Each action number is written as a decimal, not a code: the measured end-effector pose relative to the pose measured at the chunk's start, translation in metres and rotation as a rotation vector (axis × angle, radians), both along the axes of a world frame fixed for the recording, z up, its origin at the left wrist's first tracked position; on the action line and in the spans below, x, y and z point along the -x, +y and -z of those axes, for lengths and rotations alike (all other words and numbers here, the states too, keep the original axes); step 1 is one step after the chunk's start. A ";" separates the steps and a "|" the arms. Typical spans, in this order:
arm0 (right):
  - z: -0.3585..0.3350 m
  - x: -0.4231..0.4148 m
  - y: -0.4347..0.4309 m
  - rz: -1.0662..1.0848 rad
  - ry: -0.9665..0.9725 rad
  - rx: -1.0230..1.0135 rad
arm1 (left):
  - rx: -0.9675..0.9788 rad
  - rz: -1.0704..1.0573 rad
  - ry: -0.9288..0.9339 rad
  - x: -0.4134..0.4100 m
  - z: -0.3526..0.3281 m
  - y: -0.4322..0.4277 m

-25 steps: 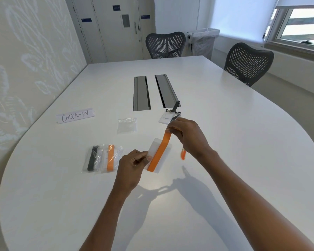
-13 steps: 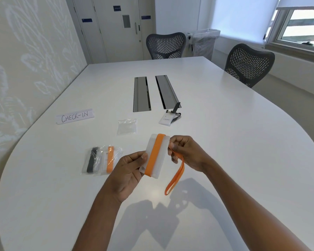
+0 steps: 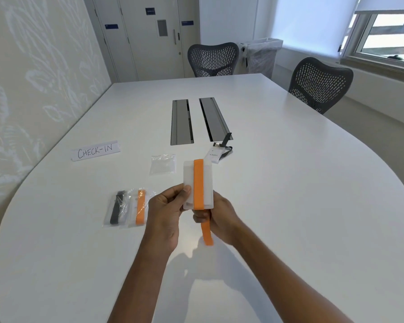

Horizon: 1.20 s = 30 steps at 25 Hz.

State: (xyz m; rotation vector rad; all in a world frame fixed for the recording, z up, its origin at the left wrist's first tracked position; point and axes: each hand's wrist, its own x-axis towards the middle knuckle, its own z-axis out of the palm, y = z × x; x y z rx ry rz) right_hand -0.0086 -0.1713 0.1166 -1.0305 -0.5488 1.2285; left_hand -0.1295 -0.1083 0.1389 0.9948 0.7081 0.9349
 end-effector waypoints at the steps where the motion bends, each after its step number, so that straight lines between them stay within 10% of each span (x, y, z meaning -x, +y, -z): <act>1: 0.006 0.007 -0.001 0.062 -0.076 -0.007 | 0.015 -0.039 0.005 -0.002 0.000 0.000; 10: 0.034 0.040 -0.016 0.160 -0.871 -0.039 | 0.092 -0.164 0.017 -0.006 -0.004 0.000; 22: -0.029 0.036 -0.036 0.035 -0.080 0.292 | -0.559 -0.329 0.410 -0.003 0.013 -0.017; 30: -0.056 -0.002 -0.038 0.058 -0.196 0.271 | -0.778 -0.311 0.480 0.002 0.031 -0.025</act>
